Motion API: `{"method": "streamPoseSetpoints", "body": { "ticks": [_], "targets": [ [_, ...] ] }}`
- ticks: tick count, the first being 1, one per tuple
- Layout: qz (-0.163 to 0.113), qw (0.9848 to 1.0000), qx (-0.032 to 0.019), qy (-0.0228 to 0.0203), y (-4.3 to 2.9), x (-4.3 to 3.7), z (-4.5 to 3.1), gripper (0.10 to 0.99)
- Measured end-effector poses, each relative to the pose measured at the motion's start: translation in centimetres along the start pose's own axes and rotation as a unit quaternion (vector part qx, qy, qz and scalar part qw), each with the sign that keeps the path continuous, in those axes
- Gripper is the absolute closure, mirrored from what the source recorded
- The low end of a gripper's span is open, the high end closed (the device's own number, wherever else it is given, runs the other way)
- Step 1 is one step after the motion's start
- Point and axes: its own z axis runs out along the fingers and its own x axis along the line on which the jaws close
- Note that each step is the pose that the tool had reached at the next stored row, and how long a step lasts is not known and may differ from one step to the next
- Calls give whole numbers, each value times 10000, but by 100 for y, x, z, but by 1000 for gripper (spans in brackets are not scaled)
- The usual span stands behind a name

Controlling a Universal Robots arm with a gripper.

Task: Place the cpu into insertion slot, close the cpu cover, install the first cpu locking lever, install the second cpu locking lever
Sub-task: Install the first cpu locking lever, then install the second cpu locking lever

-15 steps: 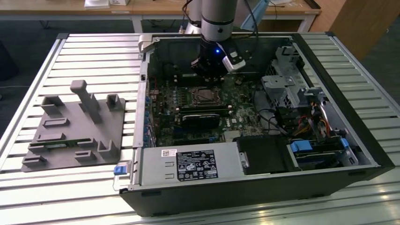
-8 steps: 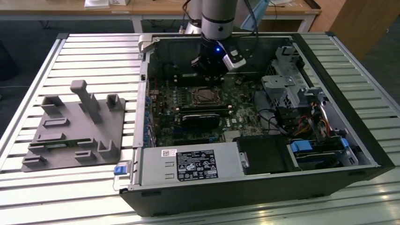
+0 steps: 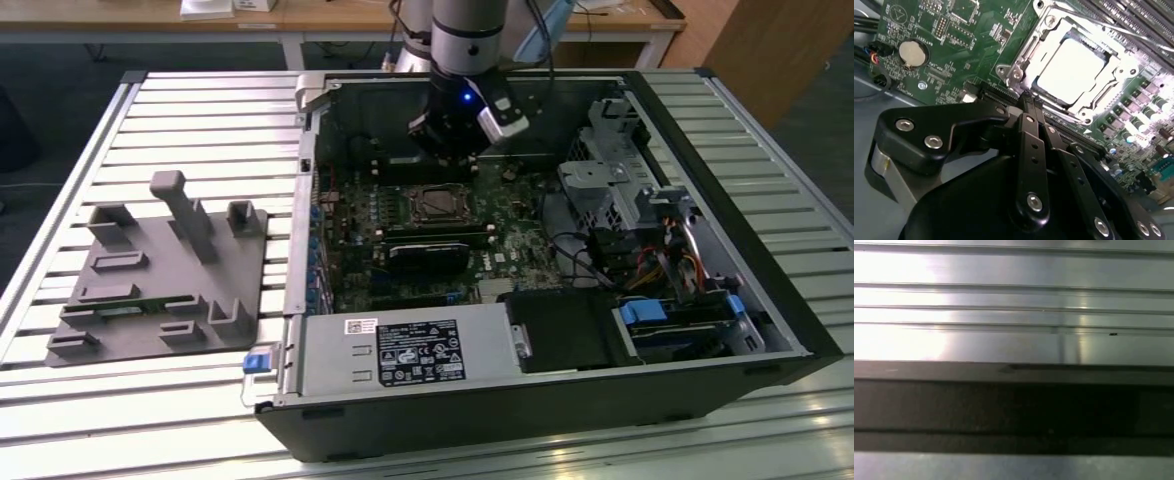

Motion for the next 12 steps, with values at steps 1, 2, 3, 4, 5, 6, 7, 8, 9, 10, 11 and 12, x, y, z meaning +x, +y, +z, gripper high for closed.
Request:
{"method": "streamPoseSetpoints", "body": {
  "ticks": [1, 2, 3, 4, 5, 6, 7, 8, 9, 10, 11, 12],
  "targets": [
    [0, 10000, 0, 0, -8, 0, 0, 980],
    [0, 10000, 0, 0, -14, 0, 0, 980],
    [0, 10000, 0, 0, -20, 0, 0, 980],
    [0, 10000, 0, 0, -26, 0, 0, 980],
    [0, 10000, 0, 0, -31, 0, 0, 980],
    [0, 10000, 0, 0, -35, 0, -1, 980],
    [0, 10000, 0, 0, -37, 0, 0, 980],
    [1, 10000, 0, 0, -40, 0, 0, 980],
    [0, 10000, 0, 0, -43, 0, -1, 980],
    [0, 10000, 0, 0, -46, 0, -1, 980],
    [0, 10000, 0, 0, -49, 0, -1, 980],
    [1, 10000, -1, 0, -51, 0, 0, 980]
  ]
}}
